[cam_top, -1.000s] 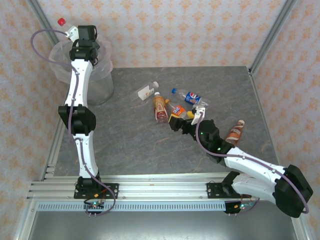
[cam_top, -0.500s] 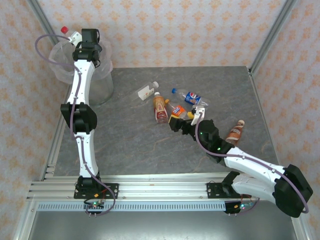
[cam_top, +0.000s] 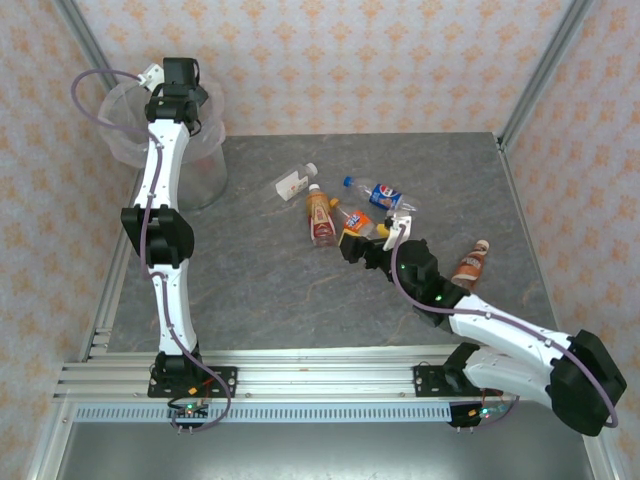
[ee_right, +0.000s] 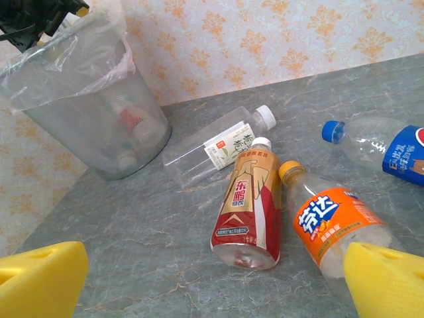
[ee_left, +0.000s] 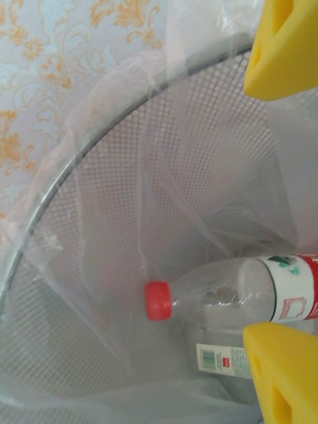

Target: Put the plastic bottles in the bin

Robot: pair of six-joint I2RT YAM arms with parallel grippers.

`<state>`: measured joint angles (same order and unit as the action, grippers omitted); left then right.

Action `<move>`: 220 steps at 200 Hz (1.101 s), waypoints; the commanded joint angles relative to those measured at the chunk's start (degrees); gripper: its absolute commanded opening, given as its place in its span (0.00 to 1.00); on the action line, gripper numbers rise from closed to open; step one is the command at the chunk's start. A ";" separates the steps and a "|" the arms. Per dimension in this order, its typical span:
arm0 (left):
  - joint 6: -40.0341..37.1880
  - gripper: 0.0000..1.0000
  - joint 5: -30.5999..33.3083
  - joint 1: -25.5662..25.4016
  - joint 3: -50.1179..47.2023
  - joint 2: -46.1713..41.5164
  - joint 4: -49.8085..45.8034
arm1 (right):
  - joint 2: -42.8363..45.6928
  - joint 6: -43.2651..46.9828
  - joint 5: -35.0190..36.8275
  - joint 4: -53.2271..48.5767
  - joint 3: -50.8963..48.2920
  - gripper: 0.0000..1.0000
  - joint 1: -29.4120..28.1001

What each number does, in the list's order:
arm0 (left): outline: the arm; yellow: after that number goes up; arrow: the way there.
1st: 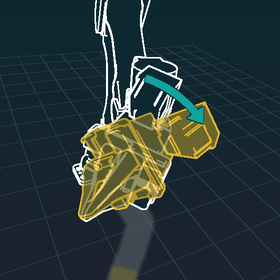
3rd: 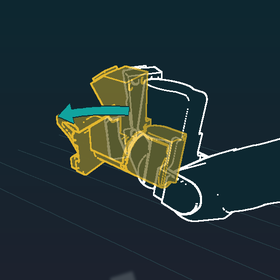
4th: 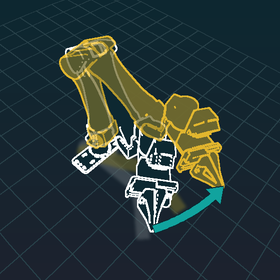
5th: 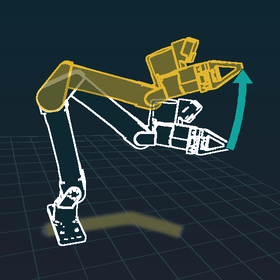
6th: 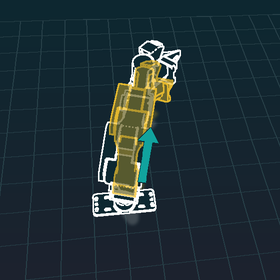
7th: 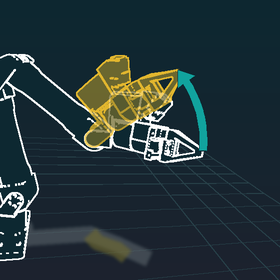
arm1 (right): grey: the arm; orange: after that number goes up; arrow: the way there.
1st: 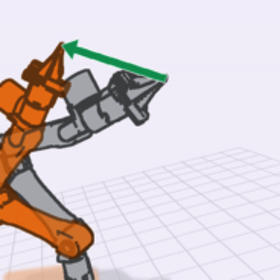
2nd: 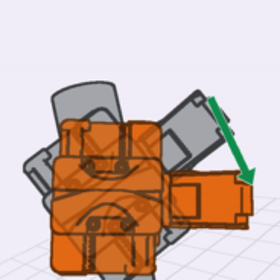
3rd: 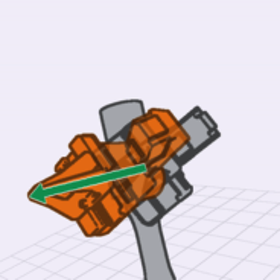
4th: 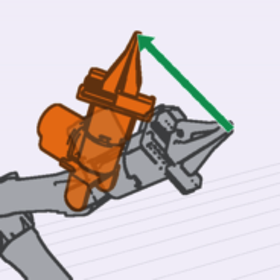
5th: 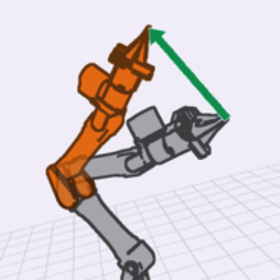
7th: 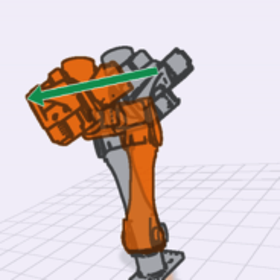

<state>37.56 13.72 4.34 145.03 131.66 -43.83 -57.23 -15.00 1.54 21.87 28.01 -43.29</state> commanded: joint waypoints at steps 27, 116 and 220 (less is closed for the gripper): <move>-2.61 0.98 -8.01 -0.20 -0.48 -6.89 -2.67 | 1.59 -3.45 7.78 -6.40 1.59 0.99 0.22; -6.33 1.00 -16.23 -3.68 -25.34 -27.59 9.49 | -2.16 0.62 0.16 -28.47 9.59 0.99 9.13; -2.00 1.00 -23.46 -16.41 -64.79 -53.04 19.07 | -21.70 14.92 -11.11 -45.96 21.56 0.99 16.02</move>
<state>33.28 -8.84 -12.29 85.60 84.18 -27.07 -77.19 -5.30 -5.96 -19.68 46.89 -27.44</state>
